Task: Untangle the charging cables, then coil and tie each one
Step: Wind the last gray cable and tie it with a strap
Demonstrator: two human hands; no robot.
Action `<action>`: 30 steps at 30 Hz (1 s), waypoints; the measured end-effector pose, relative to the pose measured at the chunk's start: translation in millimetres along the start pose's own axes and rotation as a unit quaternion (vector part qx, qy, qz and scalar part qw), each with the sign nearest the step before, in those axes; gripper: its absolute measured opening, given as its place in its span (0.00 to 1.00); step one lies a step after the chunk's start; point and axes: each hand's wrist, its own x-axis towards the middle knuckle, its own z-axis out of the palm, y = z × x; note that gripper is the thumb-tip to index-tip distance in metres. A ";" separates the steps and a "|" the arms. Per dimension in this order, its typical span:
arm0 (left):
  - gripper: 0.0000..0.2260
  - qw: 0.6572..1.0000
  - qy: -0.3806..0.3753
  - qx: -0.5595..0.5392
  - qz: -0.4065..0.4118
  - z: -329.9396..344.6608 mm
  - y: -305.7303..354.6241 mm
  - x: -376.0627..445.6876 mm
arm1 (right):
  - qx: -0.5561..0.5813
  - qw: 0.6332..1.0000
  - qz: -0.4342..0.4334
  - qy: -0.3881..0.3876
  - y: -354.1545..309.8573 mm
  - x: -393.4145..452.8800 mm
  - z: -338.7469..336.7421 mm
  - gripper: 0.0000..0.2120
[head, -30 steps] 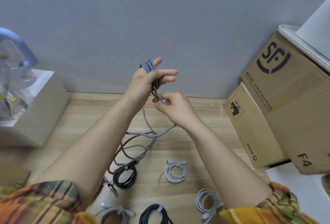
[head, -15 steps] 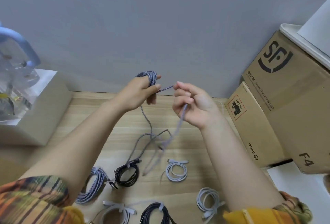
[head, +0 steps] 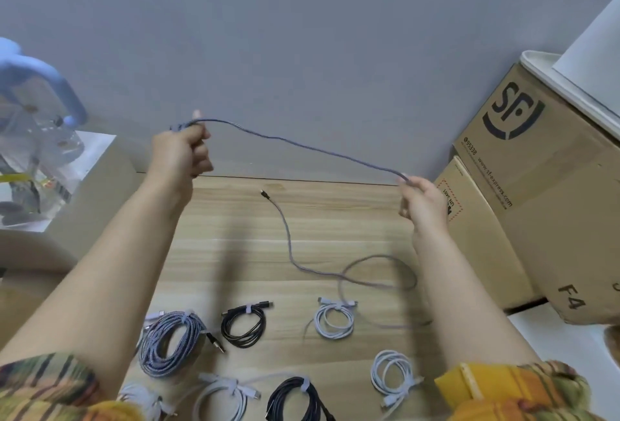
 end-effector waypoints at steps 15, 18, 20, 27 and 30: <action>0.16 0.966 -0.153 0.079 -0.191 31.5 -49.0 -64.1 | -0.222 0.946 -0.210 -0.107 -19.0 -61.1 19.1 0.51; 0.15 0.964 -0.144 0.114 -0.194 33.1 -53.0 -69.0 | -0.142 0.939 -0.302 -0.083 -31.3 -90.4 15.8 0.52; 0.15 0.964 -0.130 0.130 -0.194 32.9 -56.0 -71.2 | -0.208 0.879 -0.428 -0.028 -40.3 -106.4 14.7 0.49; 0.11 0.943 -0.192 0.227 -0.149 44.6 -49.9 -92.7 | -0.426 0.644 -0.635 -0.011 -26.3 -117.0 43.2 0.26; 0.14 0.902 -0.348 0.127 -0.221 34.7 -45.2 -97.0 | -0.442 0.663 -0.604 0.003 -16.7 -89.2 35.9 0.17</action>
